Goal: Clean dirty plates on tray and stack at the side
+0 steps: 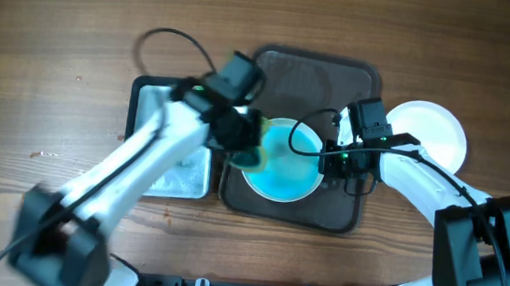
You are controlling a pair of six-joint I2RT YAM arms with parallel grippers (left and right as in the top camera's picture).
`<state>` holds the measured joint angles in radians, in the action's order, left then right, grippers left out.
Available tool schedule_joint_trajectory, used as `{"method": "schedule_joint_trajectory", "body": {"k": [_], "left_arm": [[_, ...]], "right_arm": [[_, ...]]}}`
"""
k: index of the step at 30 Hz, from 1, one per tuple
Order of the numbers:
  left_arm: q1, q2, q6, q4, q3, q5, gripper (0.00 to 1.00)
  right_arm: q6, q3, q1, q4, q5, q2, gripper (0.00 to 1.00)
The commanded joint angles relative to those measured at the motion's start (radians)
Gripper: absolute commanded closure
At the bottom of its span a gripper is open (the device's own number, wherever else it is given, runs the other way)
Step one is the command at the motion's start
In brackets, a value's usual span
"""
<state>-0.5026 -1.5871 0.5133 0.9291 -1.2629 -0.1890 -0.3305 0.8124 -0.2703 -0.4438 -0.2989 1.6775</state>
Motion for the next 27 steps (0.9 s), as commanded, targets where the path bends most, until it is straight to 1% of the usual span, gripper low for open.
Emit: {"method": "schedule_joint_trajectory", "body": {"k": [1,3,6,8,10,12,14,15,16,17,19,22,23,27], "left_arm": [[0.097,0.094,-0.012,0.084,0.002,0.177,0.96],[0.141,0.094,-0.012,0.13,0.005,0.255,0.96],[0.203,0.077,-0.011,0.131,0.071,0.288,0.96],[0.238,0.066,-0.004,0.09,0.144,0.288,0.96],[0.277,0.052,0.024,0.009,0.243,0.285,0.96],[0.311,0.046,0.022,-0.059,0.317,0.255,0.96],[0.334,0.046,0.004,-0.092,0.352,0.203,0.96],[0.34,0.046,-0.015,-0.092,0.352,0.18,0.91],[0.344,0.047,-0.038,-0.092,0.349,0.154,0.83],[0.345,0.052,-0.057,-0.09,0.341,0.122,0.62],[0.345,0.068,-0.066,-0.076,0.325,0.082,0.44],[0.35,0.128,-0.066,-0.018,0.278,0.074,0.04],[0.354,0.146,-0.066,-0.002,0.266,0.074,0.0],[0.409,0.255,-0.069,0.08,0.198,0.075,0.0]], "right_arm": [[0.017,-0.021,-0.001,-0.01,0.074,0.041,0.96],[0.017,-0.021,-0.001,-0.01,0.074,0.041,0.96],[0.017,-0.021,-0.001,-0.01,0.073,0.041,0.96],[0.017,-0.021,-0.001,-0.01,0.073,0.041,0.96],[0.017,-0.021,-0.001,-0.011,0.073,0.041,0.96],[0.017,-0.021,-0.001,-0.01,0.073,0.041,0.96],[0.016,-0.021,-0.001,-0.01,0.073,0.041,0.96],[0.016,-0.021,-0.001,-0.009,0.073,0.041,0.96],[0.016,-0.021,-0.001,-0.009,0.073,0.041,0.96],[0.016,-0.021,-0.001,-0.007,0.073,0.041,0.96],[0.016,-0.019,-0.001,-0.011,0.072,0.04,0.96],[0.017,0.031,-0.001,-0.106,0.07,0.02,0.96],[0.017,0.049,-0.001,-0.137,0.07,0.012,0.96],[0.017,0.154,-0.001,-0.293,0.068,-0.035,0.96]]}}
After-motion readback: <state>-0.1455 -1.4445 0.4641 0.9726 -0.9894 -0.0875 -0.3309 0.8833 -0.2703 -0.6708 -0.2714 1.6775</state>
